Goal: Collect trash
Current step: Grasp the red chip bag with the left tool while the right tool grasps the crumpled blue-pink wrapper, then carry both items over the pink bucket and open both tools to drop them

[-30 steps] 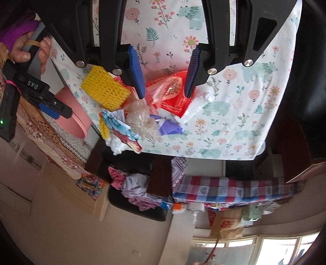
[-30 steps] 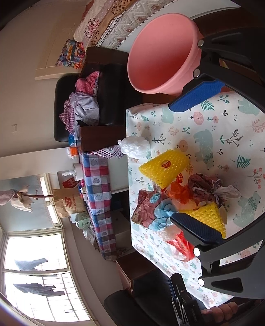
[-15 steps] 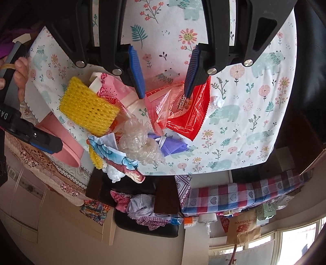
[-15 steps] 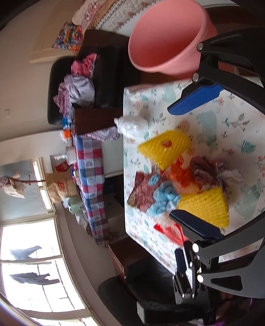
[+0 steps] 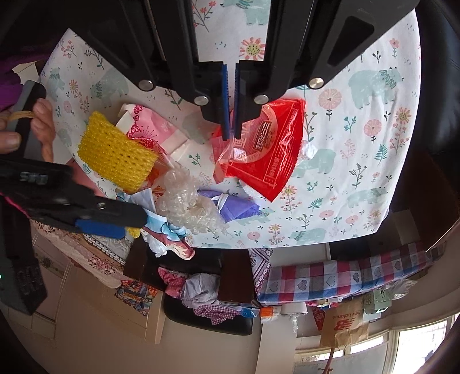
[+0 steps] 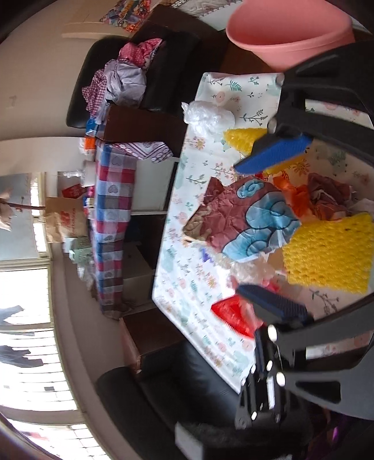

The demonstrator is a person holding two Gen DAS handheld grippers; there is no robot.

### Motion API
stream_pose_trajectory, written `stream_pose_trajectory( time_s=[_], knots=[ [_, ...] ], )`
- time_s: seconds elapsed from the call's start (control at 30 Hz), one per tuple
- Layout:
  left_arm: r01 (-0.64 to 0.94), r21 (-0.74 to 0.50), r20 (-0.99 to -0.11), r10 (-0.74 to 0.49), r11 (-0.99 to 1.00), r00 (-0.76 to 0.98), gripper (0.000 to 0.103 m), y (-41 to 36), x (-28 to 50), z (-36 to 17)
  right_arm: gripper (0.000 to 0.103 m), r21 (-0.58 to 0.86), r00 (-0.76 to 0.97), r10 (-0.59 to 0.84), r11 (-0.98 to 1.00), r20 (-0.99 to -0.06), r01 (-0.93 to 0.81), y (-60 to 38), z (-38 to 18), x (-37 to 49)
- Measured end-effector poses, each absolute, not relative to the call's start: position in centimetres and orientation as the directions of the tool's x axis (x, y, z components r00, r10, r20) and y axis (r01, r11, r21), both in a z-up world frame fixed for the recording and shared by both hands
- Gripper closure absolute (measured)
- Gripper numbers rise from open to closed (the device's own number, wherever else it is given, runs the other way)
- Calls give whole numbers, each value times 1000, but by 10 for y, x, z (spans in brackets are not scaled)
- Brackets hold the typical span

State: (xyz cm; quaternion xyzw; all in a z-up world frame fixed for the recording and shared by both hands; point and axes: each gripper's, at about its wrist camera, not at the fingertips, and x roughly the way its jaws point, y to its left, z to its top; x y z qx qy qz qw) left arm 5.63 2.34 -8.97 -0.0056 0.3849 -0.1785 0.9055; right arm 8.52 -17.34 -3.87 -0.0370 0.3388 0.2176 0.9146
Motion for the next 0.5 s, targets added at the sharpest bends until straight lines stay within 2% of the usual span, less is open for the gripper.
stream_pose_trajectory(
  time_s=[0.07, 0.17, 0.2, 0.27, 0.5],
  knots=[
    [313, -156, -691, -330, 937, 643, 102, 27, 56, -89, 51, 81, 655, 362, 905, -663, -418, -170, -46, 90],
    [301, -178, -681, -338, 937, 649, 102, 34, 55, -86, 69, 119, 632, 380, 902, -675, -415, -172, -52, 91],
    [299, -188, -676, -344, 935, 651, 102, 34, 55, -84, 71, 139, 629, 393, 900, -671, -413, -174, -52, 90],
    [299, -205, -662, -357, 932, 659, 102, 37, 54, -78, 76, 187, 622, 426, 891, -657, -413, -181, -49, 86],
    [311, -210, -615, -372, 927, 695, 102, 35, 45, -54, 76, 297, 641, 511, 858, -573, -419, -202, -27, 74]
  ],
)
